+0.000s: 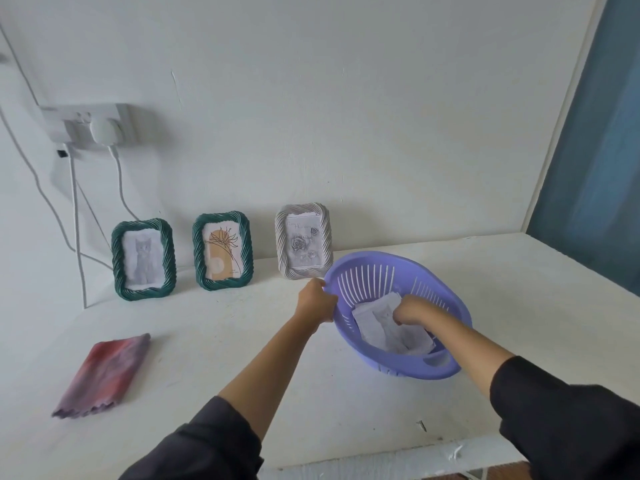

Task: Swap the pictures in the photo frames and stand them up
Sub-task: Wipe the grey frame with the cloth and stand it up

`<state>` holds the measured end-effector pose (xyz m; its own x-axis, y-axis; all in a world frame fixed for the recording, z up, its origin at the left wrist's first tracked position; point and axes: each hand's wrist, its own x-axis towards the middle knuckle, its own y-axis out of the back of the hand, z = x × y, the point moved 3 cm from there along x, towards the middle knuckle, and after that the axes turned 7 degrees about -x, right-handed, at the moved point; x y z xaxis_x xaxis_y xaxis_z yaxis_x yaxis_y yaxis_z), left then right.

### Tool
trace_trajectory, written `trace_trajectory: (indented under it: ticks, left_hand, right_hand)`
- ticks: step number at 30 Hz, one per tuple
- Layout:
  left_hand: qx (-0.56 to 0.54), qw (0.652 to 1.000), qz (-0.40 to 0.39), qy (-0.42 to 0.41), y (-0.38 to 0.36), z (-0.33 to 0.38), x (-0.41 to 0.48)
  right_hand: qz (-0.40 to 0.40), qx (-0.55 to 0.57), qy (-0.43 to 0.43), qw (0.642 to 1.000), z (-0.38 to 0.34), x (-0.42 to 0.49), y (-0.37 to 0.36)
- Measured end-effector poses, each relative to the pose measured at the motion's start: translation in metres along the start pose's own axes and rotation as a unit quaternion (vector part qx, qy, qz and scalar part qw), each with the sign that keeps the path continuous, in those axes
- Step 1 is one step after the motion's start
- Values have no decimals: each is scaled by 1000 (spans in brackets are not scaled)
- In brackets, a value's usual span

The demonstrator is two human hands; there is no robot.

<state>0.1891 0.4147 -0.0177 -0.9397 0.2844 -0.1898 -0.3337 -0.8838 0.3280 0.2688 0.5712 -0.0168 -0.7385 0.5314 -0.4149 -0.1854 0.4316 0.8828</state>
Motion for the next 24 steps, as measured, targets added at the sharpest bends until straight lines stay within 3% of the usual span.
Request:
trace_trajectory:
  ticks: [5, 11, 24]
  left_hand:
    - [3, 1000, -2, -4, -2, -1, 3]
    - [7, 1000, 1, -10, -2, -4, 7]
    - [19, 1000, -4, -15, 0, -8, 19]
  right_hand:
    - [-23, -65, -6, 998, -4, -4, -5]
    - [-64, -22, -33, 997, -2, -8, -7]
    - [-53, -21, 1, 998, -2, -15, 0]
